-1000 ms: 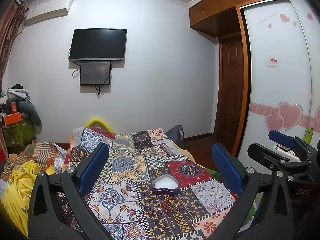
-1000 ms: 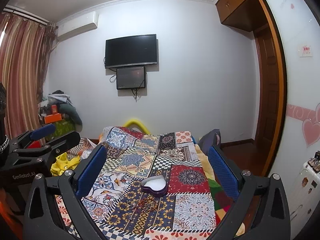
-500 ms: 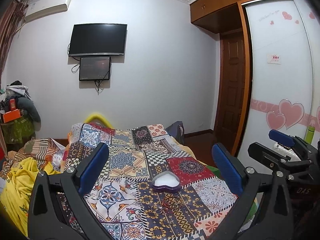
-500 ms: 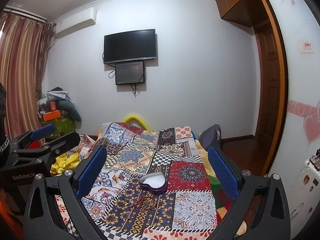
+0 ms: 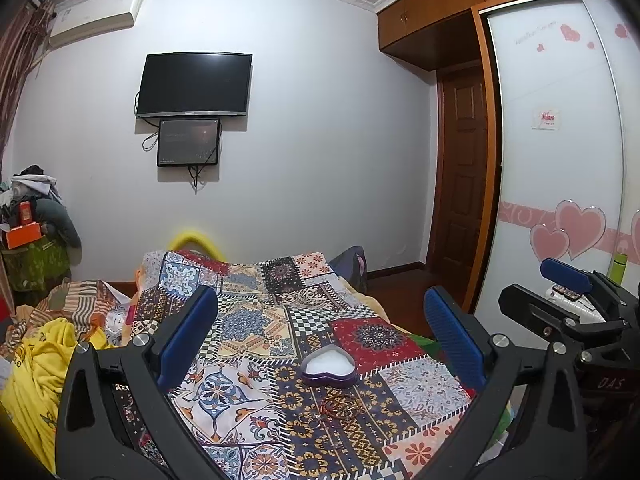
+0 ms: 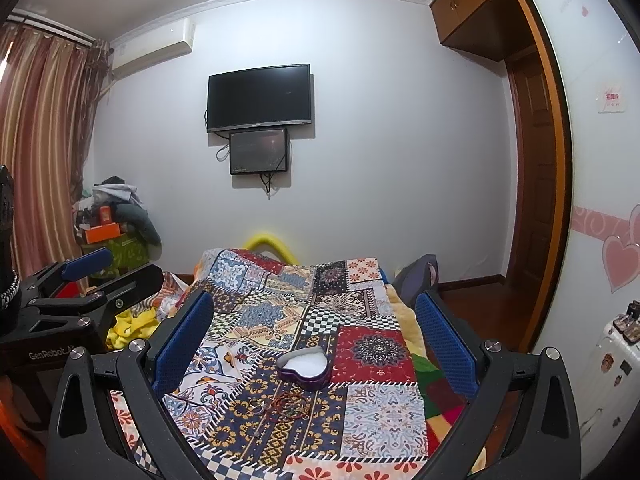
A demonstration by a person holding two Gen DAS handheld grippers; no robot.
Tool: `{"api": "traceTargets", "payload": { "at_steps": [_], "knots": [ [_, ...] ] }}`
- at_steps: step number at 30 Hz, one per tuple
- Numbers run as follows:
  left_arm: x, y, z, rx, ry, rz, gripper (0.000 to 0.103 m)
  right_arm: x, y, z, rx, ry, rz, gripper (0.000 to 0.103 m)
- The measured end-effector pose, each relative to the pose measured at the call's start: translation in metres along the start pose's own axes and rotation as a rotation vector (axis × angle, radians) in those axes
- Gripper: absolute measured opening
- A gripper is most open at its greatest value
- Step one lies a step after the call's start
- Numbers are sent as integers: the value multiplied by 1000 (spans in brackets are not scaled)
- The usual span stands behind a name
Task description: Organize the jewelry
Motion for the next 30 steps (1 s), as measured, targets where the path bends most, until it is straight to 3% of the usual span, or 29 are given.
{"api": "traceTargets", "payload": {
  "at_steps": [19, 30],
  "knots": [
    [11, 2, 2, 7, -3, 18, 103, 9, 7, 0, 2, 12, 10, 100],
    [47, 14, 26, -17, -27, 82, 103, 37, 21, -4, -1, 31, 66, 100]
  ]
}}
Point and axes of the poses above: each gripper's, at about its wrist camera, not at the fingertips, and x roughly the way its jaws point, z to its left, y to its underside, the point moved 1 cm from there along x, roughly the way its jaws point, and after that the axes turned 11 degrees about y, right-handed, at the moved point
